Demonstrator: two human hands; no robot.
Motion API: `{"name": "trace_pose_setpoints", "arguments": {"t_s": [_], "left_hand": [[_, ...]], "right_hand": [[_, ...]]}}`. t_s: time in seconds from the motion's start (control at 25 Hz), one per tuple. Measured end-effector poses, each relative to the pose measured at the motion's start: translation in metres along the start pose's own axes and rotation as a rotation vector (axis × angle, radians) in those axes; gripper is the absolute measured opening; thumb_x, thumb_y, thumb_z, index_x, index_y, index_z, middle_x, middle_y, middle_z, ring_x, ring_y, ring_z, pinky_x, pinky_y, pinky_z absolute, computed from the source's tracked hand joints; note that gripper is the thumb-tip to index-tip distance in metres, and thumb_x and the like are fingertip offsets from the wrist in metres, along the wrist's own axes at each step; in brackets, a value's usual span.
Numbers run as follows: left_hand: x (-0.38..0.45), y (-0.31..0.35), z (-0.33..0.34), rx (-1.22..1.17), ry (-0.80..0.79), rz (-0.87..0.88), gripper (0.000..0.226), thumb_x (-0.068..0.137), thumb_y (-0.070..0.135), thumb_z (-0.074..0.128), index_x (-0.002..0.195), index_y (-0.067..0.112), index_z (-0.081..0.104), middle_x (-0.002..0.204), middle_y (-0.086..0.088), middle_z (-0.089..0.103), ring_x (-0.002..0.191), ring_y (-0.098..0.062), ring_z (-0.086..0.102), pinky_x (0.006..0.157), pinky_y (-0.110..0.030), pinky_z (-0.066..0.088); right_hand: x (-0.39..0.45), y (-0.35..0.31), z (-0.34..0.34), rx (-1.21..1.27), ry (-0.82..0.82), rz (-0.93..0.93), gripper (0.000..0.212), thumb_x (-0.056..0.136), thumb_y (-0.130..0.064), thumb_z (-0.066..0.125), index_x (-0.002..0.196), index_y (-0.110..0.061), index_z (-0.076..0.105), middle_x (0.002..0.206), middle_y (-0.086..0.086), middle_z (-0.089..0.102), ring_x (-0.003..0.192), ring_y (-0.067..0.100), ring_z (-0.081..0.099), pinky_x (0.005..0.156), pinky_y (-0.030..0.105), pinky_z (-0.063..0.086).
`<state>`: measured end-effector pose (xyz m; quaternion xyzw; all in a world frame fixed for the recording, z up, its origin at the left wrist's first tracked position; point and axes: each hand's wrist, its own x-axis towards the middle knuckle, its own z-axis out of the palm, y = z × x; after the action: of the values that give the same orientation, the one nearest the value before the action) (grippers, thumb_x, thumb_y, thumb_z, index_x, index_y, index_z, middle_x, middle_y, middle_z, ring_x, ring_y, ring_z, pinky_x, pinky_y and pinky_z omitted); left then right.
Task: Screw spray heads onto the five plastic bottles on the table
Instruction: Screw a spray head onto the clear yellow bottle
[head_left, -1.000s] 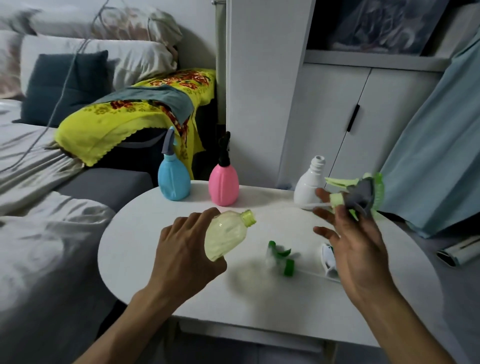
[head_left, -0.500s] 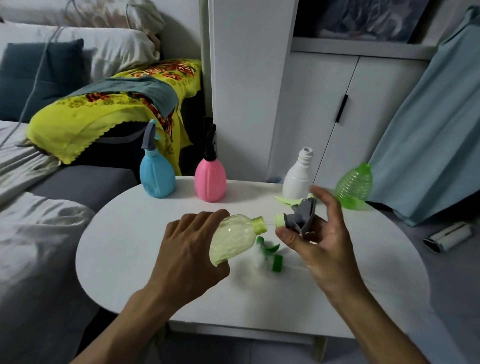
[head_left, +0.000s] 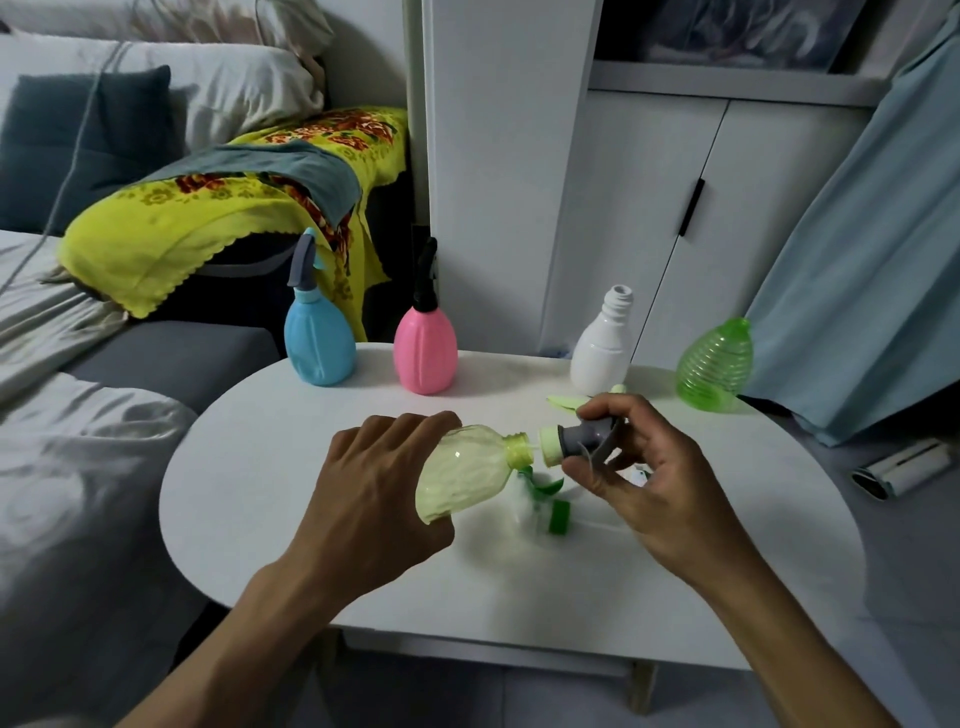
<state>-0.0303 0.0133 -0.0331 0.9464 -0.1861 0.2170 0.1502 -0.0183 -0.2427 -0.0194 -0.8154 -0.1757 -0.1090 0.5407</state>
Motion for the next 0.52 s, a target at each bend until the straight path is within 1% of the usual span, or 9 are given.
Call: {"name": "trace_pose_setpoints", "arguments": {"t_s": [0.08,0.16,0.28,0.36,0.4,0.44,0.48,0.52], "left_hand": [[0.001,-0.003,-0.002,-0.016,-0.005,-0.003,0.079,0.055,0.035,0.080,0.128,0.024,0.052,0.110,0.002,0.067,0.094,-0.028,0.061,0.080,-0.041,0.049],[0.001,-0.003,-0.003,-0.036,-0.015,0.027,0.079,0.056,0.037,0.079,0.128,0.027,0.051,0.112,0.004,0.066,0.095,-0.025,0.060,0.081,-0.040,0.048],[0.000,0.001,-0.001,-0.013,-0.045,0.089,0.080,0.054,0.039,0.080,0.127,0.030,0.047,0.111,0.006,0.066,0.094,-0.024,0.061,0.081,-0.039,0.049],[-0.002,0.002,0.000,-0.006,-0.056,0.083,0.081,0.054,0.039,0.080,0.126,0.031,0.046,0.110,0.006,0.066,0.094,-0.025,0.061,0.081,-0.039,0.049],[-0.002,0.001,0.000,0.011,-0.058,0.081,0.080,0.053,0.039,0.080,0.127,0.030,0.047,0.110,0.005,0.066,0.094,-0.025,0.061,0.082,-0.040,0.048],[-0.002,-0.001,-0.001,0.035,-0.059,0.079,0.080,0.054,0.039,0.079,0.127,0.030,0.048,0.111,0.005,0.066,0.095,-0.025,0.060,0.082,-0.039,0.047],[-0.002,-0.002,-0.001,0.058,-0.063,0.075,0.080,0.054,0.038,0.080,0.128,0.029,0.050,0.112,0.005,0.066,0.096,-0.025,0.060,0.083,-0.039,0.046],[-0.002,-0.004,-0.002,0.076,-0.066,0.070,0.080,0.054,0.038,0.081,0.128,0.027,0.052,0.113,0.004,0.066,0.096,-0.026,0.060,0.084,-0.039,0.045]], "right_hand": [[0.003,0.000,-0.012,0.062,-0.048,0.019,0.026,0.078,-0.030,0.079,0.100,-0.031,0.064,0.090,-0.013,0.071,0.077,0.004,0.065,0.072,0.017,0.050],[0.003,0.001,-0.014,0.138,-0.080,0.037,0.023,0.076,-0.032,0.077,0.096,-0.029,0.067,0.089,-0.006,0.071,0.076,0.010,0.065,0.072,0.022,0.051],[0.001,0.004,-0.001,0.109,-0.071,-0.010,0.024,0.073,-0.032,0.078,0.094,-0.027,0.067,0.084,-0.007,0.070,0.070,0.009,0.064,0.066,0.015,0.049],[-0.001,0.007,0.001,0.101,-0.054,-0.015,0.026,0.071,-0.034,0.080,0.094,-0.028,0.070,0.074,-0.010,0.068,0.060,0.009,0.062,0.061,0.013,0.048],[-0.001,0.009,-0.001,0.047,-0.043,-0.015,0.029,0.070,-0.040,0.080,0.095,-0.029,0.071,0.065,-0.011,0.064,0.052,0.009,0.057,0.056,0.015,0.047],[-0.001,0.011,-0.004,-0.098,-0.019,-0.057,0.033,0.070,-0.049,0.078,0.097,-0.030,0.072,0.056,-0.014,0.057,0.048,0.007,0.049,0.052,0.017,0.043],[0.001,0.013,-0.006,-0.322,0.011,-0.139,0.036,0.071,-0.056,0.076,0.097,-0.031,0.074,0.052,-0.016,0.049,0.049,0.006,0.044,0.051,0.020,0.040],[0.002,0.013,-0.006,-0.530,0.045,-0.238,0.037,0.073,-0.060,0.072,0.094,-0.030,0.076,0.054,-0.018,0.046,0.054,0.005,0.042,0.052,0.024,0.040]]}}
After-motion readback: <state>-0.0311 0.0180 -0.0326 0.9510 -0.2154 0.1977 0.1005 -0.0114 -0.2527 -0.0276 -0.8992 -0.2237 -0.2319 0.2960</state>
